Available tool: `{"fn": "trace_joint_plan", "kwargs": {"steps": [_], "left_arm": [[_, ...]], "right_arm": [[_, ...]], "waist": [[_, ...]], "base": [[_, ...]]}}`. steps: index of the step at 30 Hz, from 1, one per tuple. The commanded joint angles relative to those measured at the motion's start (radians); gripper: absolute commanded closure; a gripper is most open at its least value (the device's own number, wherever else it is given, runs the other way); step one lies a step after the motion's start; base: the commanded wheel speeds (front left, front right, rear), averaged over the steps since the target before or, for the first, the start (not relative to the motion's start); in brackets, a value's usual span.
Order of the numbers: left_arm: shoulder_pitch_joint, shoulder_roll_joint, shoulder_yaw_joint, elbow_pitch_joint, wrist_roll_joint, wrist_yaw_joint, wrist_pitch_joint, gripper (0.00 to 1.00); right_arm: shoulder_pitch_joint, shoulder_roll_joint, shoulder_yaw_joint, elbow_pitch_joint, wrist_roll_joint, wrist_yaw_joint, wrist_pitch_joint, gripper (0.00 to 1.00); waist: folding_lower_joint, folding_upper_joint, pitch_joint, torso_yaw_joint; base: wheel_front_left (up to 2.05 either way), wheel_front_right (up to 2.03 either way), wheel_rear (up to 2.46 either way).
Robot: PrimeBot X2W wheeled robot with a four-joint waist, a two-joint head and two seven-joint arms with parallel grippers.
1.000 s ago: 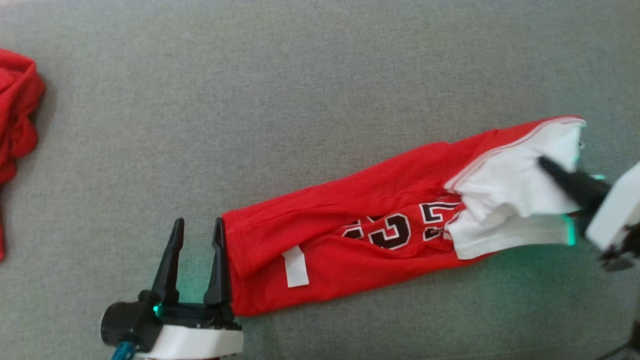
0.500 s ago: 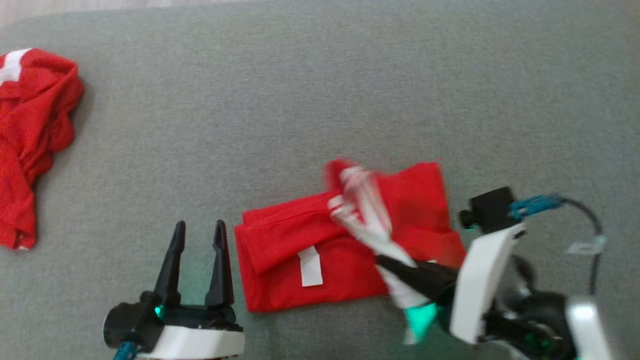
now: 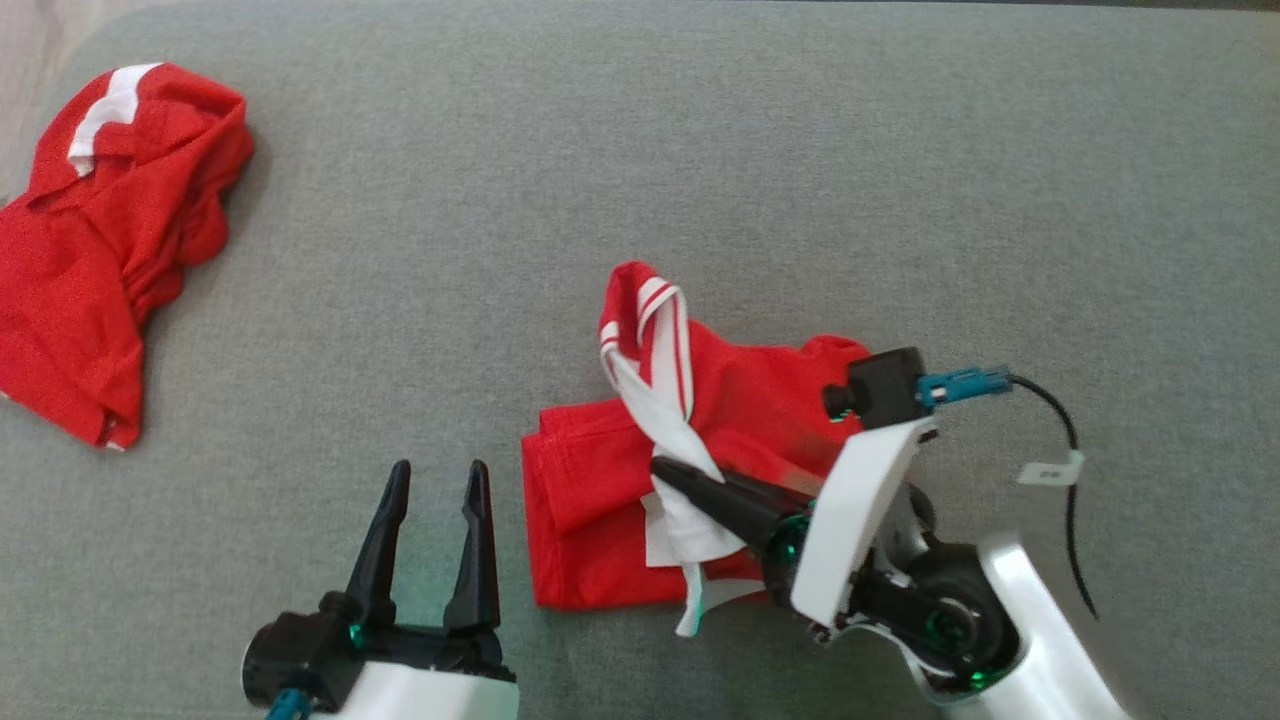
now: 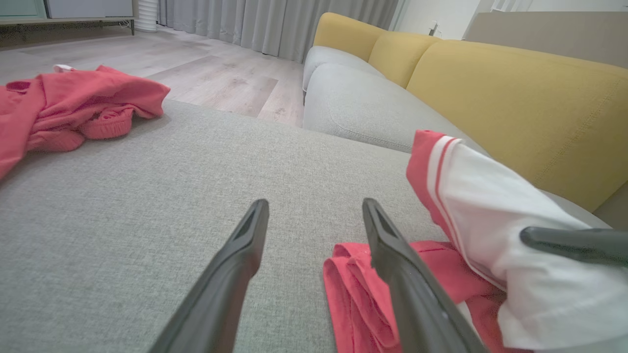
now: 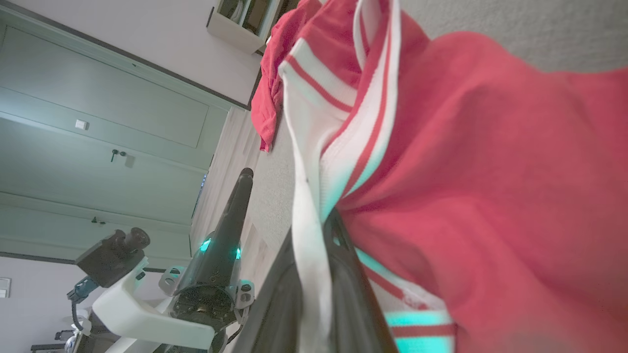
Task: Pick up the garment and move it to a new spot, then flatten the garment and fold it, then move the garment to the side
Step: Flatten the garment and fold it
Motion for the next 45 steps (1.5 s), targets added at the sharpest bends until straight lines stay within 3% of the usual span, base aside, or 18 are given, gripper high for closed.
{"fn": "trace_joint_plan", "kwargs": {"steps": [1,12,13,14,15,21,23,26,29,33,38,45], "left_arm": [[-0.006,-0.005,0.024,-0.021,0.004,0.002,-0.010,0.00],[-0.001,-0.005,0.031,-0.020,-0.003,0.014,-0.010,0.00],[-0.001,-0.005,0.031,-0.018,-0.003,0.014,-0.010,0.00],[0.000,-0.005,0.032,-0.016,-0.002,0.014,-0.010,0.00],[0.001,-0.005,0.035,-0.013,-0.002,0.014,-0.010,0.00],[0.007,-0.005,0.054,0.012,0.034,0.000,-0.010,0.00],[0.009,-0.005,0.068,0.009,0.037,0.000,-0.010,0.00],[0.018,-0.005,0.086,0.005,0.041,0.000,-0.010,0.00],[0.029,-0.005,0.101,-0.002,0.053,-0.005,-0.010,0.00],[0.034,-0.005,0.109,-0.007,0.064,-0.012,-0.010,0.00],[0.038,-0.005,0.125,-0.009,0.096,-0.018,-0.010,0.00],[0.064,-0.005,0.155,0.014,0.139,-0.028,-0.010,0.00]], "right_arm": [[-0.041,0.006,0.036,-0.015,0.006,0.008,-0.018,1.00],[-0.083,0.006,0.127,0.064,0.048,0.008,-0.094,1.00],[-0.085,0.006,0.130,0.071,0.066,0.008,-0.110,0.79],[-0.087,0.006,0.135,0.078,0.084,0.008,-0.124,0.33],[-0.091,0.006,0.142,0.083,0.102,0.008,-0.136,0.00],[-0.097,0.006,0.147,0.061,0.213,0.008,-0.238,0.00],[-0.098,0.006,0.114,0.038,0.180,0.008,-0.284,0.00],[-0.094,0.000,0.025,-0.011,-0.027,0.008,-0.358,0.00],[-0.045,-0.054,-0.080,-0.085,-0.308,0.008,-0.446,0.00],[0.038,-0.126,-0.182,-0.094,-0.504,0.008,-0.556,0.00],[0.155,-0.164,-0.304,-0.030,-0.670,0.008,-0.724,0.00],[0.270,-0.130,-0.442,0.119,-0.778,0.008,-0.941,0.00]], "waist": [[0.0000,0.0000,-0.001,0.008],[0.0000,0.0000,-0.007,0.010],[0.0000,0.0000,-0.010,0.007],[0.0000,0.0000,-0.014,0.002],[0.0000,0.0000,-0.017,-0.003],[0.0000,0.0000,-0.056,-0.041],[0.0000,0.0000,-0.070,-0.056],[0.0000,0.0000,-0.089,-0.079],[0.0000,0.0000,-0.098,-0.103],[0.0000,0.0000,-0.115,-0.113],[0.0000,0.0000,-0.146,-0.112],[0.0000,0.0000,-0.191,-0.095]], "base": [[0.00,0.00,0.00],[0.00,0.00,0.00],[0.00,0.00,0.00],[0.00,0.00,0.00],[0.00,0.00,0.00],[0.00,0.00,0.00],[0.00,0.00,0.00],[0.00,0.00,0.00],[0.00,0.00,0.00],[0.00,0.00,0.00],[0.00,0.00,0.00],[0.00,0.00,0.00]]}}
